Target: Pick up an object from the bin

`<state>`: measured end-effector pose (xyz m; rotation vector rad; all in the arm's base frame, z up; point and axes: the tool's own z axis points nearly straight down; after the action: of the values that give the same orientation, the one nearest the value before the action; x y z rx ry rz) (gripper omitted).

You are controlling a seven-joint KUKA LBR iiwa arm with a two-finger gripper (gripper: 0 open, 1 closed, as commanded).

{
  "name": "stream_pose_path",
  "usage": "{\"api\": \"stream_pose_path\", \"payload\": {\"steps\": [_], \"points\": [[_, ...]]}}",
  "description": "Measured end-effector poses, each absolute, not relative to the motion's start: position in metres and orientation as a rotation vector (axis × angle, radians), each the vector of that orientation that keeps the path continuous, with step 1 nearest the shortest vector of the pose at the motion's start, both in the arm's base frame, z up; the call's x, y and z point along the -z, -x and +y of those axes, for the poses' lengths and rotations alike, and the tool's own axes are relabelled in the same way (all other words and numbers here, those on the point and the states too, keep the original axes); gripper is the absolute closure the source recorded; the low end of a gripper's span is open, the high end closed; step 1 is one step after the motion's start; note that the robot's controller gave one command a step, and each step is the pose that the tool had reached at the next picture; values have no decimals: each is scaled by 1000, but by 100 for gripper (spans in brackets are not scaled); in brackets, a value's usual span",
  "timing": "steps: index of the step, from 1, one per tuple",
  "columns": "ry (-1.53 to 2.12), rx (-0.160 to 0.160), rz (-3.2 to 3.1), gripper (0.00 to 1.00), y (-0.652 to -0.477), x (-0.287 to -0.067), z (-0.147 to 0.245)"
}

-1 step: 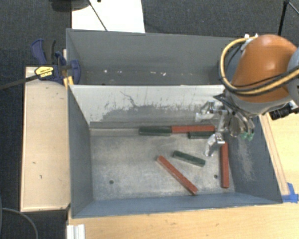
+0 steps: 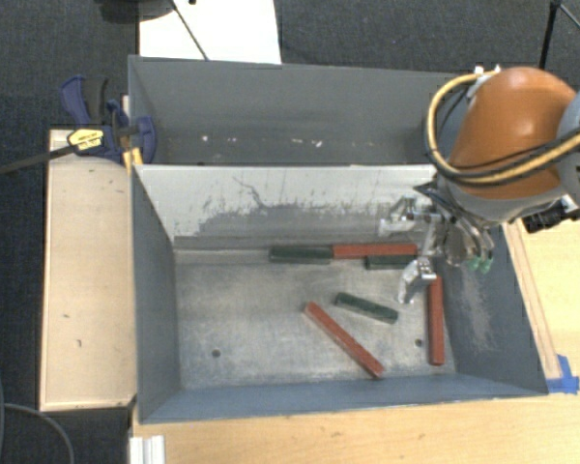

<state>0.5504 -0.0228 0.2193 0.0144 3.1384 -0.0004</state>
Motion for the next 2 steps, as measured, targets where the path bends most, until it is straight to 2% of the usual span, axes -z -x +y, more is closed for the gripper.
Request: {"api": "stream_pose_path", "payload": {"steps": [1,2], "points": [[-119,-1,3132,0,-537,-177,-23],[-148,0,3133,0,-534,-164,-23]]}}
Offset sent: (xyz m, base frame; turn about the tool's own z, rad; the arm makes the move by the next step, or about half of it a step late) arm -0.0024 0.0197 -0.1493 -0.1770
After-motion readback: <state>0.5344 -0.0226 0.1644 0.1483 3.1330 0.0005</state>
